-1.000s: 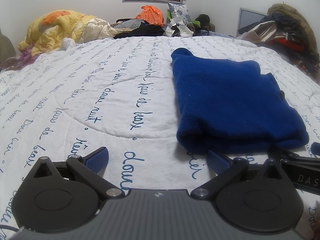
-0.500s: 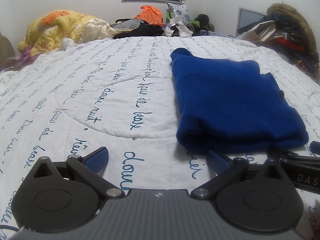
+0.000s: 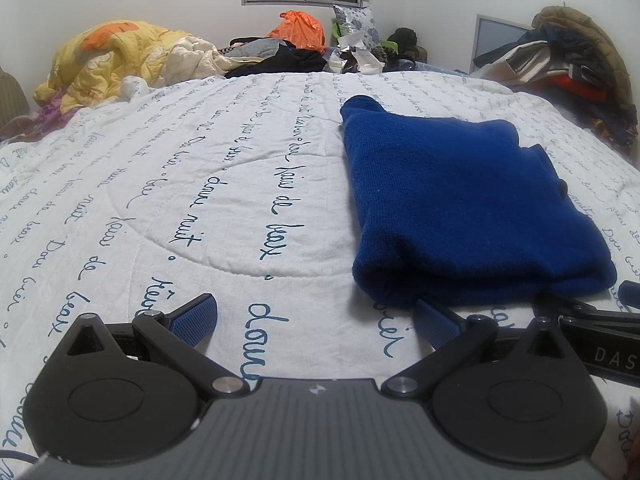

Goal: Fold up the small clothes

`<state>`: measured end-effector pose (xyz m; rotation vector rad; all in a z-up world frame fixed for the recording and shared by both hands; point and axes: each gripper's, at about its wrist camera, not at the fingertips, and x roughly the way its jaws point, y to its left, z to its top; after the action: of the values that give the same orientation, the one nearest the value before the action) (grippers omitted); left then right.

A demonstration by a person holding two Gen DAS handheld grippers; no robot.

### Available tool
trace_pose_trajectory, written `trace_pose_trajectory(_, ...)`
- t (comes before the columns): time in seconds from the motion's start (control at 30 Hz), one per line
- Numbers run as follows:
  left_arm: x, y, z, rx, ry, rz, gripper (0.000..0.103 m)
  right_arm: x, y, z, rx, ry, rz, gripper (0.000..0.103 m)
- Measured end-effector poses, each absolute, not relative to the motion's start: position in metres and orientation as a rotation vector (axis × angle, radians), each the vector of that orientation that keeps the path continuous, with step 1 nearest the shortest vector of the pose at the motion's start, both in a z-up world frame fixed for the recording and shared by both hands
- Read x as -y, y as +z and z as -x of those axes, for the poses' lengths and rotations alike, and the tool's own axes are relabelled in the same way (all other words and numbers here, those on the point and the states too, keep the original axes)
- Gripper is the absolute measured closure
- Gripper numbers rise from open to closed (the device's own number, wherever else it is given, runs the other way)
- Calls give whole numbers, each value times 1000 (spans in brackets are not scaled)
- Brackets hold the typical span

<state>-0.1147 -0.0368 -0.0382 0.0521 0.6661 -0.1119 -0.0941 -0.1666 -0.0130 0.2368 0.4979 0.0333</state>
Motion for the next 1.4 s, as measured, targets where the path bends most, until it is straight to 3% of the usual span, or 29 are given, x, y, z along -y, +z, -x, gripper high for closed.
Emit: trace_pose_trajectory(1.4,38,-38,115,-667,-112,-52,0,162,-11,94,-498,41,-235,0)
